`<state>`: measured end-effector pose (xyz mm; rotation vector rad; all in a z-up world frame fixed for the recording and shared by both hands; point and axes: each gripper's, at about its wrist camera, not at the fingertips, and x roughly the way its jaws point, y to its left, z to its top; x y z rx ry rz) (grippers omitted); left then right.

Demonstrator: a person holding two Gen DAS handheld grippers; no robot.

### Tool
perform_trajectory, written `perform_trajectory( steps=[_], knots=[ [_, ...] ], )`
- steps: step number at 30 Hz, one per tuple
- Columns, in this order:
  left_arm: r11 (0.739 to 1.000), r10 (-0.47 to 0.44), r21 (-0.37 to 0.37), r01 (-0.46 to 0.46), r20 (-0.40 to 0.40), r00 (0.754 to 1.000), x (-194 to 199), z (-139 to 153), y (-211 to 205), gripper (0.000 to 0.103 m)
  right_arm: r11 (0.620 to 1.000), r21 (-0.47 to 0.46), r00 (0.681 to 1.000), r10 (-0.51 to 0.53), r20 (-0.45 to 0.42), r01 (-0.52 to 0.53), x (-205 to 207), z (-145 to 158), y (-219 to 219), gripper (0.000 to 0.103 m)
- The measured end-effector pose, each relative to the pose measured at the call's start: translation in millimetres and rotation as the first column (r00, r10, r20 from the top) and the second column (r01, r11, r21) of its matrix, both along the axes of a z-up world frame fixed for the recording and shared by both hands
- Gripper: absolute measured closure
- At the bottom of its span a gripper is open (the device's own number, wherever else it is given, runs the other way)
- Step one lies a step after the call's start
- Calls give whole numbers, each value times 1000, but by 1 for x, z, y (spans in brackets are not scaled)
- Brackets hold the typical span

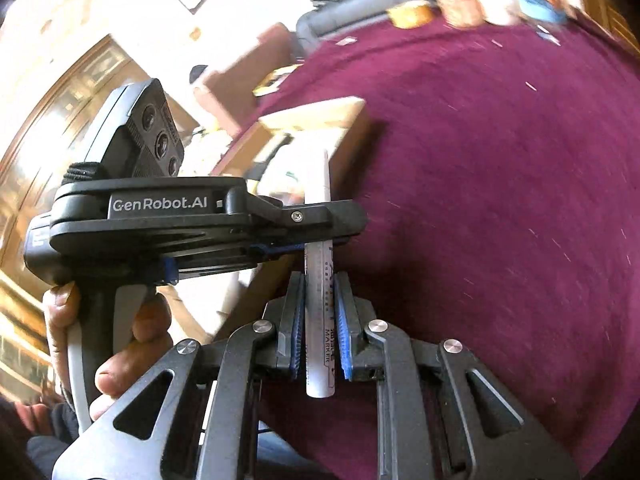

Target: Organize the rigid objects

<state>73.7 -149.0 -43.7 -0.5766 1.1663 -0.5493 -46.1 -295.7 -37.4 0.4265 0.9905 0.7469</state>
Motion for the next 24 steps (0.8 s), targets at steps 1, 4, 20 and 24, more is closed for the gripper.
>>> perform_trajectory(
  steps=[1,4,20,24],
  knots=[
    [1000,18,4,-18,12,1000,0,5,9,90,1000,3,1000,23,13,-23,1,6,9,88],
    [996,84,16,-85,47,995,-2,18,43,90,995,8,994,102,42,-103,11,21,40,88],
    [961,266,-65,-267,-24,964,39,-11,158,90,967,-94,970,241,40,-237,62,29,172,88],
    [963,260,-64,-262,-29,965,47,-18,160,89,966,-116,971,238,40,-232,66,30,177,88]
  ],
)
